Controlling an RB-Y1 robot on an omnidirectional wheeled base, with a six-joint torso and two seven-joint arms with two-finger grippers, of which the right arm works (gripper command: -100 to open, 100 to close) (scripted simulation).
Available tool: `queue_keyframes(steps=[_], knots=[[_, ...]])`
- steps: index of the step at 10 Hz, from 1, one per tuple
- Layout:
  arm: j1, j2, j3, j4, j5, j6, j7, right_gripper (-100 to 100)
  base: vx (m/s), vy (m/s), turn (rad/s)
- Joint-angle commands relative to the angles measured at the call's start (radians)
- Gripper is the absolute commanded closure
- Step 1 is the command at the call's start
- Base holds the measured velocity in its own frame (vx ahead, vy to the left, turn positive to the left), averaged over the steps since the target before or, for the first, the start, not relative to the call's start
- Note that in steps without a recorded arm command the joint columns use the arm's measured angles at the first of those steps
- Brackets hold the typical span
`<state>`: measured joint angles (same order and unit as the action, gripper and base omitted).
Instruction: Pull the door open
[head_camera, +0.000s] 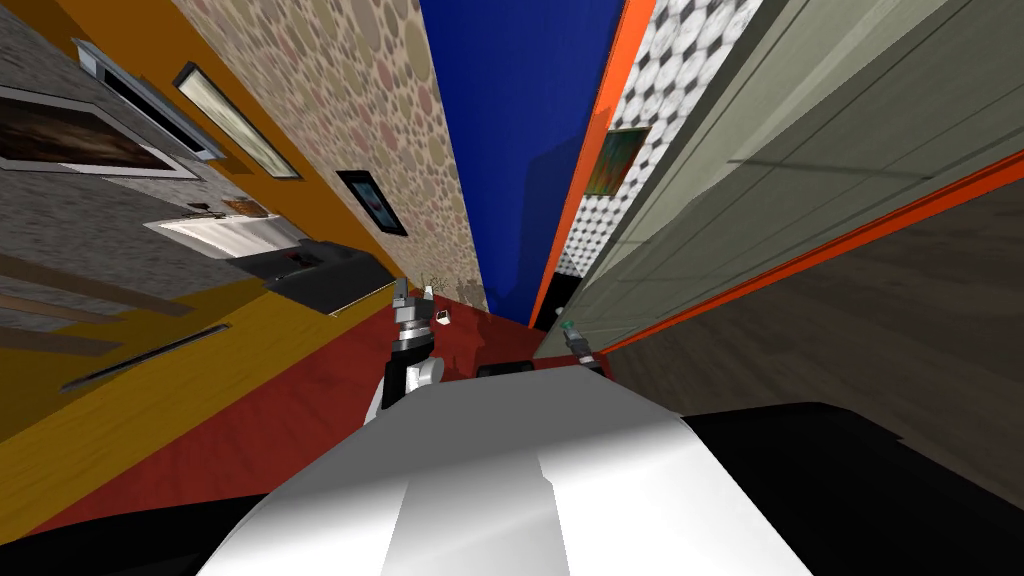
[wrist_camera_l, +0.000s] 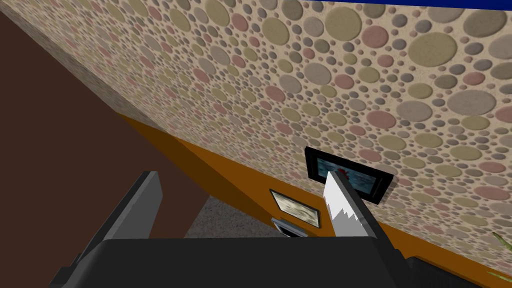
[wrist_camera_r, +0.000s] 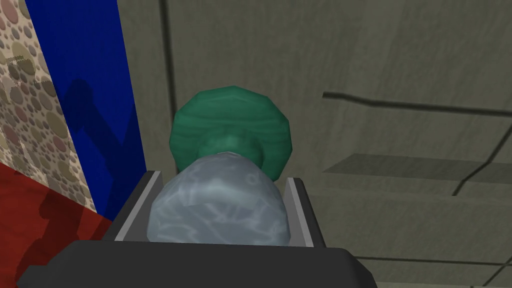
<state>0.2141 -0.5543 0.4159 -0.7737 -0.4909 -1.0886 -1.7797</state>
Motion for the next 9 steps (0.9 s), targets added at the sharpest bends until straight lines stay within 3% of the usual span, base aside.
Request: queue_keyframes(steps=[1,7,9], knots=[[0.0,0.0,0.0,0.0,0.0,0.0,0.0,100,-0.095,-0.021,0.017],[0.015,-0.029,0.039,0.058,0.022,-0.095,-0.053,100,-0.232,-0.08,0.188],[0.018,-0.035,0.046,0.07,0.027,-0.115,-0.065,100,-0.214,-0.048,0.127]])
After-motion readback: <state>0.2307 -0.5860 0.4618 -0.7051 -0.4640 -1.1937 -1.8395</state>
